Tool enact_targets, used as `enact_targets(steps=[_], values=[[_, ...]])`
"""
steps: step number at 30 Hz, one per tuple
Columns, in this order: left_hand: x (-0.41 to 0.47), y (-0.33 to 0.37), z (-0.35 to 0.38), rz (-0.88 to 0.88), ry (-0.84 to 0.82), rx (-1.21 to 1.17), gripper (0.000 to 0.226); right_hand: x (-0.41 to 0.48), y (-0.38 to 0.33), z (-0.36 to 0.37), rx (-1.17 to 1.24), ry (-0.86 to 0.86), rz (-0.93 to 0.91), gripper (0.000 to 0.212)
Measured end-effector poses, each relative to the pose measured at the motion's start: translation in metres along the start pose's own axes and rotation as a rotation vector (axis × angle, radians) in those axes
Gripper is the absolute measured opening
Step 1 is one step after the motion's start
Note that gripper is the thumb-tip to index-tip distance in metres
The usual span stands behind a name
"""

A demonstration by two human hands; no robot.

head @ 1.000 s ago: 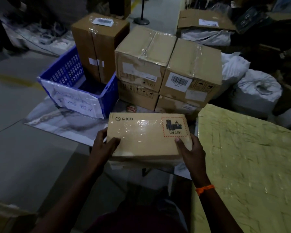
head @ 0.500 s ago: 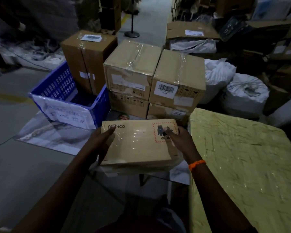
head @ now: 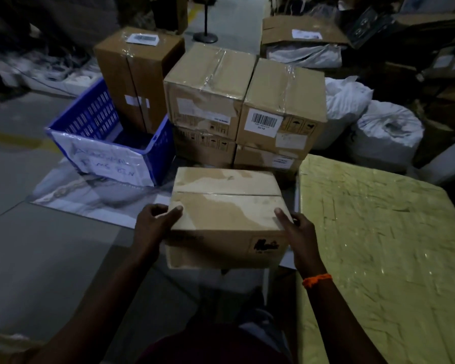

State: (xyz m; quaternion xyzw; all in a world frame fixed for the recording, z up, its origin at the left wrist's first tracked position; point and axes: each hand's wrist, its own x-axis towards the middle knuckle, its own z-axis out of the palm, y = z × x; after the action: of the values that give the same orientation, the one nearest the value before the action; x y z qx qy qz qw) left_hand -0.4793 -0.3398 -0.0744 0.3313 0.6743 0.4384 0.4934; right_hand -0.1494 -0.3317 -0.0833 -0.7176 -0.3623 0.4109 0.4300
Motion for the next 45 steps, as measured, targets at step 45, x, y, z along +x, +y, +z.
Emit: enact_targets(steps=[45], values=[[0.02,0.011,0.02,0.297,-0.003,0.029,0.05,0.005,-0.018,0.013,0.0,0.122,-0.179,0.039]])
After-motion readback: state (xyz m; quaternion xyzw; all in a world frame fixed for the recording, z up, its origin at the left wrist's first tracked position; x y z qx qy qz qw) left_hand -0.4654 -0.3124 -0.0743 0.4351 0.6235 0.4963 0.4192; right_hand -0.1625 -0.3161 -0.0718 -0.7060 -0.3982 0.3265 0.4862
